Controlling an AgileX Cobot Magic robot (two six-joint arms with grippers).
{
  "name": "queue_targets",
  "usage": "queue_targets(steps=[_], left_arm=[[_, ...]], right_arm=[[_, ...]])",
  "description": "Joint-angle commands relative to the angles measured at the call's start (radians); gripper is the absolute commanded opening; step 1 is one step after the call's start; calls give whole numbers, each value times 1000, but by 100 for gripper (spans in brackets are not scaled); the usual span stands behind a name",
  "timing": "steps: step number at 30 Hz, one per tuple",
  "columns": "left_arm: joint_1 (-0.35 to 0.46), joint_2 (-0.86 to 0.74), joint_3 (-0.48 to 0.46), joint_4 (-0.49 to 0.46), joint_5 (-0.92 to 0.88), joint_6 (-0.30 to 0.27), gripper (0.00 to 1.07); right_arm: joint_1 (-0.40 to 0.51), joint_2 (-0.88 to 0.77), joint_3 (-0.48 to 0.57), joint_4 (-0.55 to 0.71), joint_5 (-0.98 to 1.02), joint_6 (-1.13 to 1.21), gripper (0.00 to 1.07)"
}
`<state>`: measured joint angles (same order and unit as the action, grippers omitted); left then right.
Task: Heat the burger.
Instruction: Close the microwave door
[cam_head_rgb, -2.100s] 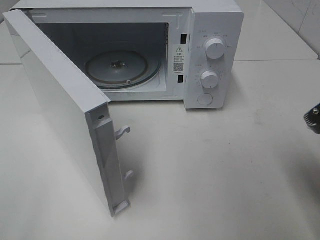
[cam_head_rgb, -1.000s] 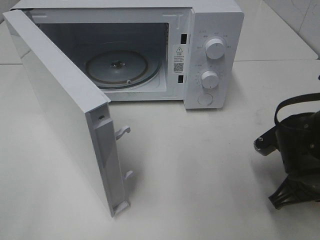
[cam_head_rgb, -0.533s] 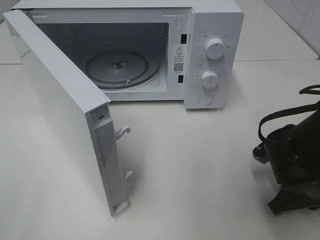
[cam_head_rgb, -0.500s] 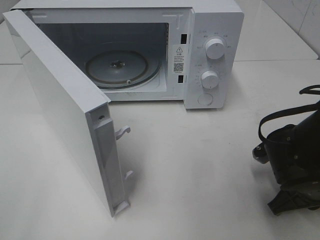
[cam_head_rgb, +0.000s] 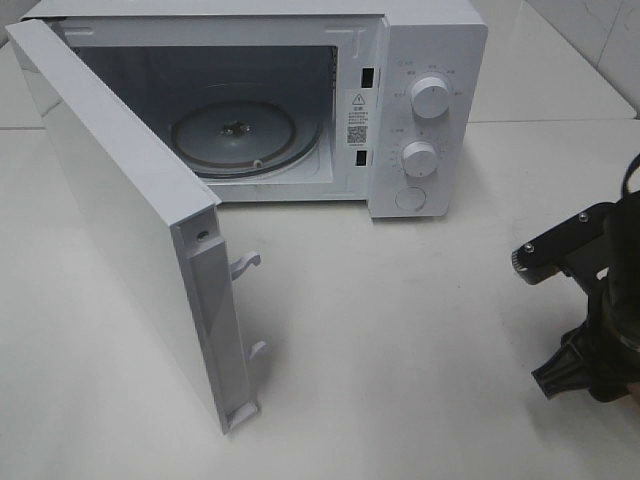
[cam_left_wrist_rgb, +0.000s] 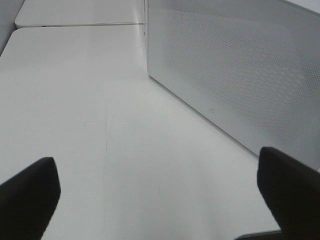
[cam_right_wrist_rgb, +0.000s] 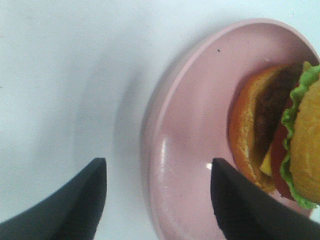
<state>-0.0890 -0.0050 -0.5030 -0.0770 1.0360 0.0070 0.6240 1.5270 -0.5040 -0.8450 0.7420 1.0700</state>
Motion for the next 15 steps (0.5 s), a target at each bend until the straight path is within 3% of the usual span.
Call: queue_targets(steps=[1,3,5,8,13,15], left_arm=[[2,-19,3,-3,0,-7,100],[2,-19,3,-3,0,-7,100],[2,-19,3,-3,0,-7,100],[2,-19,3,-3,0,-7,100],[2,-19,3,-3,0,-7,100],[2,-19,3,-3,0,-7,100]], right_arm=[[-1,-58,0,65,-39,-103,61],[-1,-84,0,97,-59,-143,61],[-1,-172,0,231,-121,-352,63],[-1,-187,0,261,-129,-402,64],[-1,-298,-16,476,-102,-647,72],[-1,-308,-25,500,-89,-676,73]])
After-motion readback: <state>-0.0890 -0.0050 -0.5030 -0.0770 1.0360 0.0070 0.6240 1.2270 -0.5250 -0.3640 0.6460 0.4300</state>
